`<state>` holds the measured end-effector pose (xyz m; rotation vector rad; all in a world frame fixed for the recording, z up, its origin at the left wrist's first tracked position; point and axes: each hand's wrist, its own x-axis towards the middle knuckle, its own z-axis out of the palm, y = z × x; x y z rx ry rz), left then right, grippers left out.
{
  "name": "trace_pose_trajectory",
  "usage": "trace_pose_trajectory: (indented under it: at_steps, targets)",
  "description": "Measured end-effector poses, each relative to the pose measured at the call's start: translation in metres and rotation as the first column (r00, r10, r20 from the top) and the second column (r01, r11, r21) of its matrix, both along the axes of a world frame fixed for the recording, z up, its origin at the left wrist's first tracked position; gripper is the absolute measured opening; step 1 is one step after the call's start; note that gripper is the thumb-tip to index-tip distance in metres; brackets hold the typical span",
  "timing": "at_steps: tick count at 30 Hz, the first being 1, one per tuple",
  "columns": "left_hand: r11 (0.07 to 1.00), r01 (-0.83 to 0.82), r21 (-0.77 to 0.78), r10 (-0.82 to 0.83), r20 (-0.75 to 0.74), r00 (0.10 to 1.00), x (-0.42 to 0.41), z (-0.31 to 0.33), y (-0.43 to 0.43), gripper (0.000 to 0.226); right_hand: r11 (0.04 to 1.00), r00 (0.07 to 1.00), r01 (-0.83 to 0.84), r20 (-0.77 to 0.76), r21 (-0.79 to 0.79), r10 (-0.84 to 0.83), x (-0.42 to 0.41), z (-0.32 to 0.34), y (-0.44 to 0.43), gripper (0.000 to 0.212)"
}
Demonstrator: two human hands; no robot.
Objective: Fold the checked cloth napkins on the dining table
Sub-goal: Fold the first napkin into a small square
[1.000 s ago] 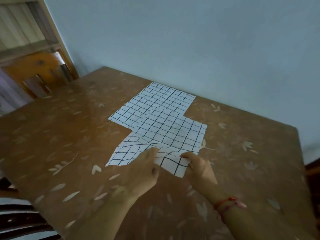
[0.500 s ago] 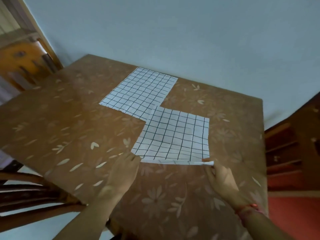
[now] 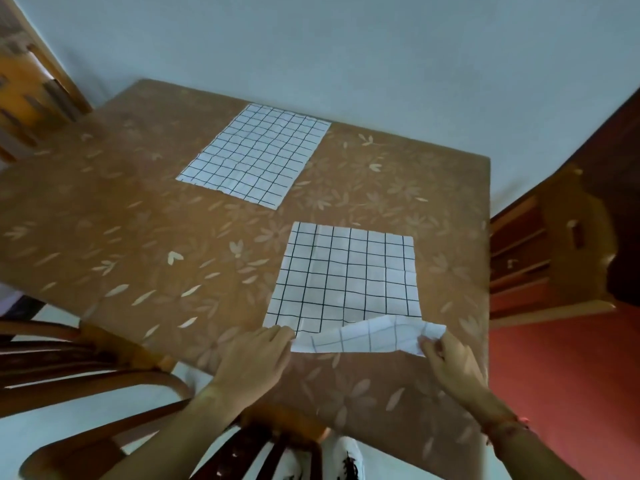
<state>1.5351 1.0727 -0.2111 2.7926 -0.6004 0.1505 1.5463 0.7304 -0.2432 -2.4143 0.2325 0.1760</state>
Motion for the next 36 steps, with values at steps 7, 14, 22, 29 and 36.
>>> trace_pose_trajectory:
  at_steps: [7,14,22,29,36]
  targets:
    - [0.994,0.038,-0.099,-0.038,-0.004,0.999,0.015,0.015,-0.003,0.017,1.0,0.999,-0.018,-0.033,0.0,0.018,0.0,0.012,-0.014,0.022]
    - [0.994,0.074,-0.08,-0.064,0.131,0.989,0.073,0.035,-0.014,0.021,0.995,0.997,0.076,0.019,0.066,-0.078,0.021,0.023,-0.022,0.043]
    - [0.991,0.102,-0.085,-0.087,0.17,0.982,0.162,0.025,-0.066,0.021,0.783,0.942,0.296,-0.305,0.547,-0.143,0.045,0.016,-0.051,0.017]
    - [1.0,0.008,-0.021,-0.006,0.109,0.994,0.201,-0.006,-0.078,0.012,0.853,0.89,0.369,-0.404,0.37,-0.21,0.035,-0.027,-0.065,0.009]
    - [0.986,-0.049,0.158,0.054,-0.031,0.998,0.153,-0.034,-0.061,0.038,0.886,0.865,0.455,-0.279,0.085,-0.417,0.051,-0.05,-0.06,0.008]
